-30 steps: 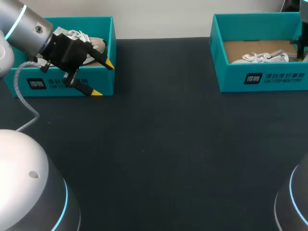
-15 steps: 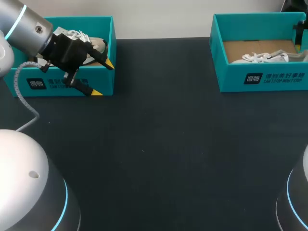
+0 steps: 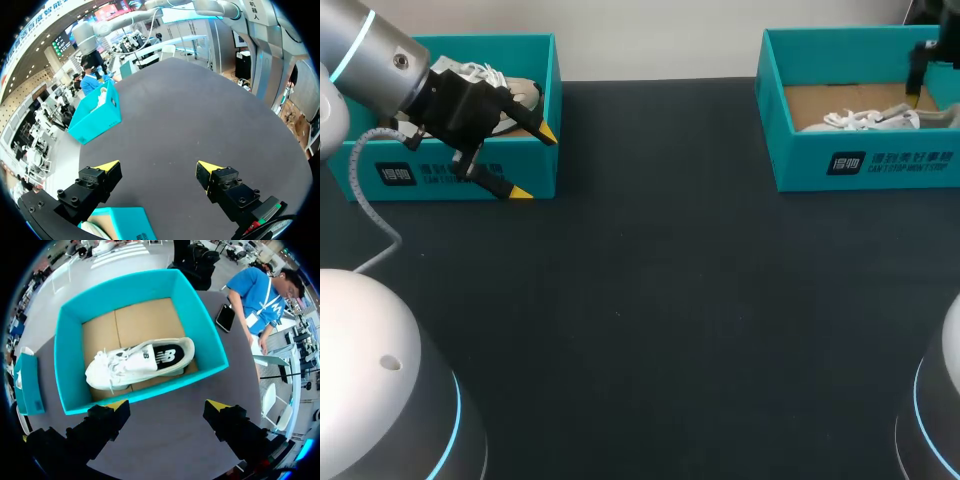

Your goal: Take the shoe out of the shoebox, open the shoe tongue, remove and reinsert the insole, then place the shoe into the shoebox

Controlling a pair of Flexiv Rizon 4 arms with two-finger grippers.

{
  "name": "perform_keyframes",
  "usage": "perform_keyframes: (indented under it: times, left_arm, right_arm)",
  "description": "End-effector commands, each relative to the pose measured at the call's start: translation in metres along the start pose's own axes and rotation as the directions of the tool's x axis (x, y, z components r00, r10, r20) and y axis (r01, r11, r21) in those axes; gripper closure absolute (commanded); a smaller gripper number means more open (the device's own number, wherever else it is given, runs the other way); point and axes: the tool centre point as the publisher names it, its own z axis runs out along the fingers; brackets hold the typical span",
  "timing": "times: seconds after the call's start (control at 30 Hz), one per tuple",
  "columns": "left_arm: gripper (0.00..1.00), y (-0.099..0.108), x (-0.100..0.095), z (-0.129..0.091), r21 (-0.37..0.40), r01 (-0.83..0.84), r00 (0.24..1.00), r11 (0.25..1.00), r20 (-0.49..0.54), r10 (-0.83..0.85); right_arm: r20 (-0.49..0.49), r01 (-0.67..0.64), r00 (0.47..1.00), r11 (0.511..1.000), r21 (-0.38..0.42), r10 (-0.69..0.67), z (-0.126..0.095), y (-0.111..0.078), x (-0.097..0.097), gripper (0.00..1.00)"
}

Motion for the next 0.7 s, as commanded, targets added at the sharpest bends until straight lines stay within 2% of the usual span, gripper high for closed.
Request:
perform_keyframes:
  times: [0.03, 0.1, 0.17, 0.2, 0.27, 0.43, 0.5, 0.57, 0.7]
  left_arm:
    - [0.00, 0.000, 0.001, 0.000, -0.003, -0.001, 1.000, 1.000, -0.001, 0.000]
    - [0.00, 0.000, 0.001, 0.000, -0.003, -0.001, 1.000, 1.000, -0.001, 0.000]
    - [0.00, 0.000, 0.001, 0.000, -0.003, -0.001, 1.000, 1.000, -0.001, 0.000]
    - [0.00, -0.001, -0.001, -0.003, -0.001, -0.056, 0.998, 0.998, -0.022, 0.056]
    - [0.00, 0.000, -0.005, -0.007, -0.048, -0.179, 0.982, 0.983, -0.069, 0.175]
    - [0.00, 0.013, -0.013, -0.020, -0.103, -0.475, 0.872, 0.874, -0.187, 0.452]
    - [0.00, 0.013, -0.018, -0.029, -0.075, -0.508, 0.847, 0.858, -0.225, 0.482]
    - [0.00, 0.015, -0.021, -0.035, -0.086, -0.552, 0.816, 0.829, -0.259, 0.517]
    - [0.00, 0.030, -0.023, -0.050, -0.115, -0.689, 0.701, 0.716, -0.358, 0.617]
  right_arm:
    - [-0.005, -0.003, 1.000, 0.995, -0.099, 0.003, -0.011, -0.029, 0.006, 0.00]
    - [-0.014, 0.002, 1.000, 0.996, -0.090, -0.003, -0.013, -0.037, 0.011, 0.00]
    - [-0.004, -0.003, 1.000, 0.993, -0.121, 0.002, -0.015, -0.043, 0.015, 0.00]
    - [-0.017, 0.005, 1.000, 0.994, -0.105, -0.007, -0.014, -0.046, 0.017, 0.00]
    - [-0.012, 0.007, 1.000, 0.994, -0.107, -0.008, -0.013, -0.049, 0.019, 0.00]
    - [-0.012, 0.007, 1.000, 0.994, -0.107, -0.008, -0.013, -0.049, 0.019, 0.00]
    - [-0.012, 0.007, 1.000, 0.994, -0.107, -0.008, -0.013, -0.049, 0.019, 0.00]
    - [-0.012, 0.007, 1.000, 0.994, -0.107, -0.008, -0.013, -0.049, 0.019, 0.00]
    - [-0.012, 0.007, 1.000, 0.994, -0.107, -0.008, -0.013, -0.049, 0.019, 0.00]
